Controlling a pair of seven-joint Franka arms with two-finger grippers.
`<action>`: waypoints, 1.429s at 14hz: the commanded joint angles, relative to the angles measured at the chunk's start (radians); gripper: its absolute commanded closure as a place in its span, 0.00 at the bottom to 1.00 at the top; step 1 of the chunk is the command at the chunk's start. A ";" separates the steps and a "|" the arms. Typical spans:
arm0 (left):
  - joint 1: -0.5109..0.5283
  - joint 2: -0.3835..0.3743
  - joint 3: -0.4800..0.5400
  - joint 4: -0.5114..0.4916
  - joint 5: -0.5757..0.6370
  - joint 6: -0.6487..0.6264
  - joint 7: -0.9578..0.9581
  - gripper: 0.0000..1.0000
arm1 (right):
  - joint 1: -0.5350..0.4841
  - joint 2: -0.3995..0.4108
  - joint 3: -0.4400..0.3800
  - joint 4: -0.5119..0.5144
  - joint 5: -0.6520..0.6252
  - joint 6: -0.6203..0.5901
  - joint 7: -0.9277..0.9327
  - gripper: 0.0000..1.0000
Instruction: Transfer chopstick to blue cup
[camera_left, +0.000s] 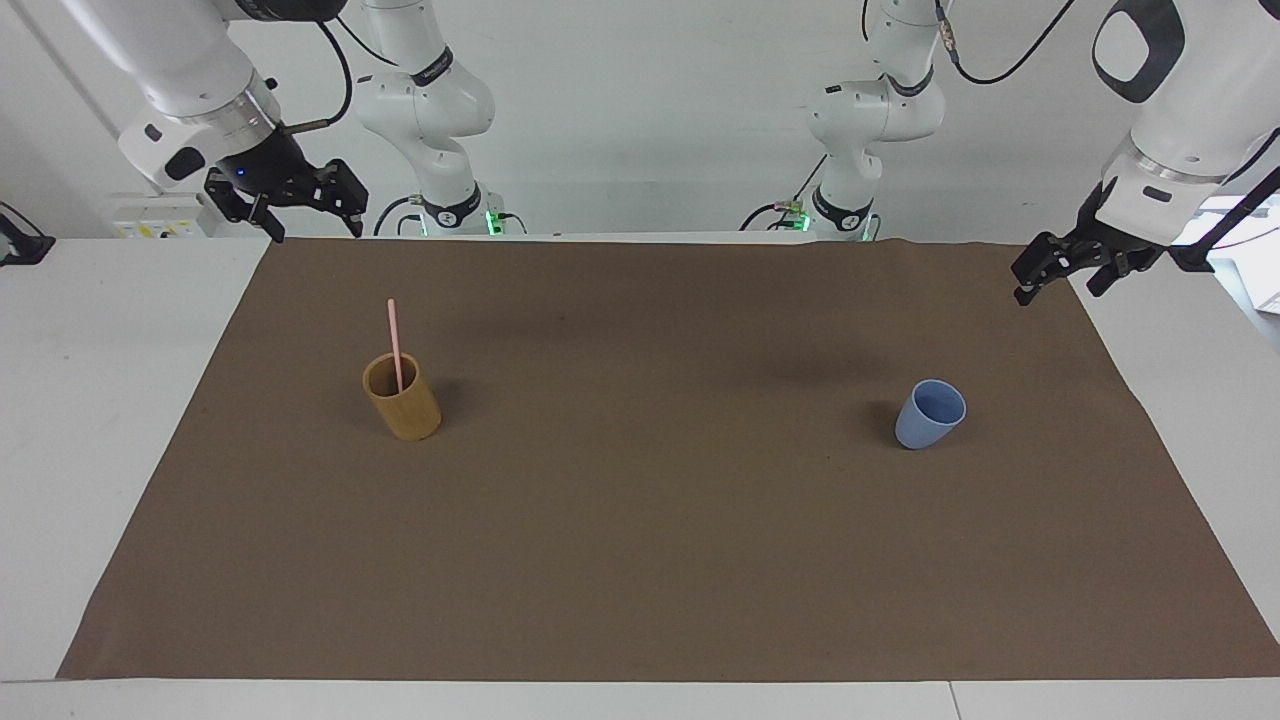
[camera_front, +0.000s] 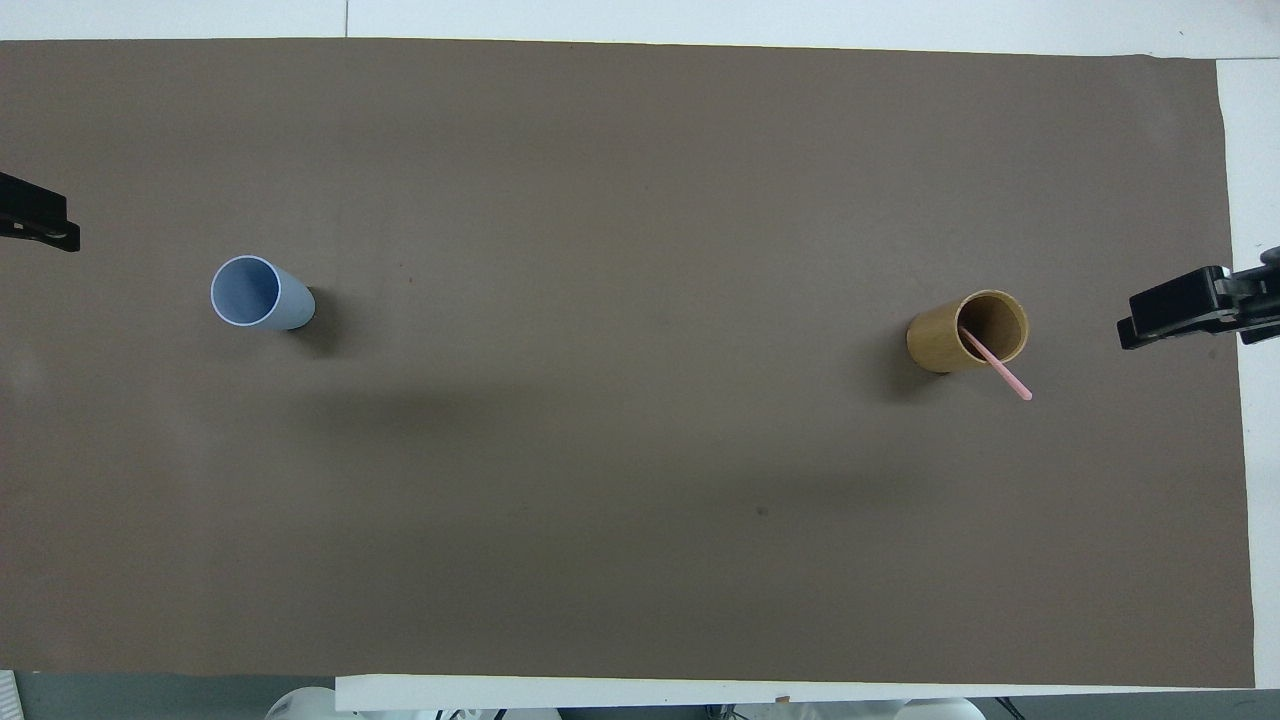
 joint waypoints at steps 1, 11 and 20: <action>0.010 -0.005 0.004 0.012 -0.020 -0.023 0.022 0.00 | -0.008 -0.020 0.003 -0.024 0.016 0.002 -0.015 0.00; 0.014 -0.138 0.000 -0.483 -0.012 0.521 -0.089 0.00 | -0.008 -0.020 0.003 -0.024 0.016 0.002 -0.016 0.00; 0.002 -0.006 -0.002 -0.640 -0.012 0.783 -0.107 0.12 | 0.001 -0.058 0.003 -0.129 0.027 0.117 -0.004 0.00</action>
